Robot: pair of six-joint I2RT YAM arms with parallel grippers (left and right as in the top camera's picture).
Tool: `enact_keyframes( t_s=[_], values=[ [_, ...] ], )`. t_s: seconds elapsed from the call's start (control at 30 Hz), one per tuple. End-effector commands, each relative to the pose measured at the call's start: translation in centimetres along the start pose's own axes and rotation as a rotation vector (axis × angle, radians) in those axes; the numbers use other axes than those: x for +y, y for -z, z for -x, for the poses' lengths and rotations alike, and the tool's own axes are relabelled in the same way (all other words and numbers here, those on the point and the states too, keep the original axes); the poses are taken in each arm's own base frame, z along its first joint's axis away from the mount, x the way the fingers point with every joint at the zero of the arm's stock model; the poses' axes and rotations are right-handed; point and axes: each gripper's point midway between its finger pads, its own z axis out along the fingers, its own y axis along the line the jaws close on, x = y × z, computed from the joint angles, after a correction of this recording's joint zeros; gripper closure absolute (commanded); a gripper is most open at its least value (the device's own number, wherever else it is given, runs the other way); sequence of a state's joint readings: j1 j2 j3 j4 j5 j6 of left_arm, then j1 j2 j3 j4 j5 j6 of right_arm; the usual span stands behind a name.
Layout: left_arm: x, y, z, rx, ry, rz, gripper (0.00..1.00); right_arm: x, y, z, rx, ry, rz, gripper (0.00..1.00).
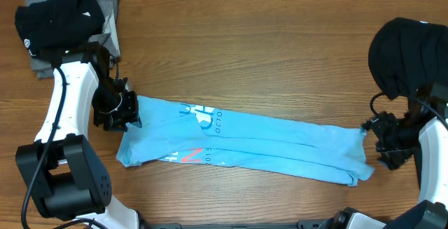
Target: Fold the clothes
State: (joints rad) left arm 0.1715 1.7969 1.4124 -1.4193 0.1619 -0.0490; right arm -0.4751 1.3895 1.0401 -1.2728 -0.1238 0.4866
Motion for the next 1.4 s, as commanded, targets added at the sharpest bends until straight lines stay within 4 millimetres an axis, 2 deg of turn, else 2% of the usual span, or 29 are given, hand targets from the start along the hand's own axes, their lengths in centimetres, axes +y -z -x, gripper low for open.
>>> enact_keyframes(
  t_s=[0.0,0.1,0.2,0.33,0.53,0.57,0.6,0.63,0.67,0.73,0.8,0.87,0.97,1.1,1.2,1.37],
  values=[
    [-0.7,0.0,0.0,-0.007,-0.005,-0.033,0.58,0.3,0.3,-0.2,-0.008,0.021,0.021,0.00],
    [-2.0,0.1,0.7,-0.036,-0.023,-0.107,0.59,1.0,0.3,-0.2,-0.001,0.025,0.063,0.00],
    [-4.3,0.4,1.6,-0.080,-0.115,-0.204,0.58,2.3,0.4,-0.4,0.012,0.032,0.129,0.00],
    [-6.4,0.1,1.2,-0.071,-0.183,-0.224,0.66,3.7,0.5,0.0,-0.012,0.117,0.179,0.00],
    [-10.8,-1.5,-0.1,-0.051,-0.330,-0.198,0.62,5.2,0.2,-1.0,-0.015,0.217,0.184,0.01],
    [-11.5,-1.9,-0.4,-0.046,-0.353,-0.193,0.63,5.5,0.2,-1.2,-0.014,0.234,0.185,0.04],
    [-12.2,-2.4,-0.7,-0.043,-0.370,-0.189,0.64,5.9,0.1,-1.5,-0.012,0.253,0.185,0.11],
    [-12.7,-2.8,-0.9,-0.041,-0.377,-0.187,0.69,6.2,0.1,-1.9,-0.010,0.274,0.185,0.24],
    [-13.3,-3.3,-1.1,-0.040,-0.375,-0.185,0.81,6.6,0.0,-2.2,-0.008,0.293,0.186,0.36],
    [-14.2,-4.2,-1.5,-0.039,-0.380,-0.180,0.96,7.3,-0.1,-2.8,-0.007,0.334,0.191,0.56],
    [-14.9,-5.3,-1.8,-0.039,-0.389,-0.177,0.96,8.1,-0.2,-3.4,-0.009,0.374,0.196,0.68],
    [-14.5,-6.3,-1.9,-0.039,-0.361,-0.136,0.96,8.8,-0.3,-4.1,-0.008,0.414,0.200,0.75],
    [-12.6,-7.4,-1.5,-0.050,-0.291,-0.053,0.96,9.3,-0.5,-5.0,-0.002,0.448,0.193,0.81],
    [-11.1,-7.6,-0.8,-0.056,-0.241,-0.054,0.96,9.2,-1.2,-5.5,0.005,0.474,0.159,0.87],
    [-10.0,-7.6,-0.2,-0.066,-0.207,-0.052,0.96,8.9,-2.6,-5.6,0.024,0.447,0.146,0.96],
    [-9.1,-7.6,0.7,-0.083,-0.180,-0.060,0.96,7.9,-6.3,-5.8,0.055,0.409,0.119,0.96]
  ],
)
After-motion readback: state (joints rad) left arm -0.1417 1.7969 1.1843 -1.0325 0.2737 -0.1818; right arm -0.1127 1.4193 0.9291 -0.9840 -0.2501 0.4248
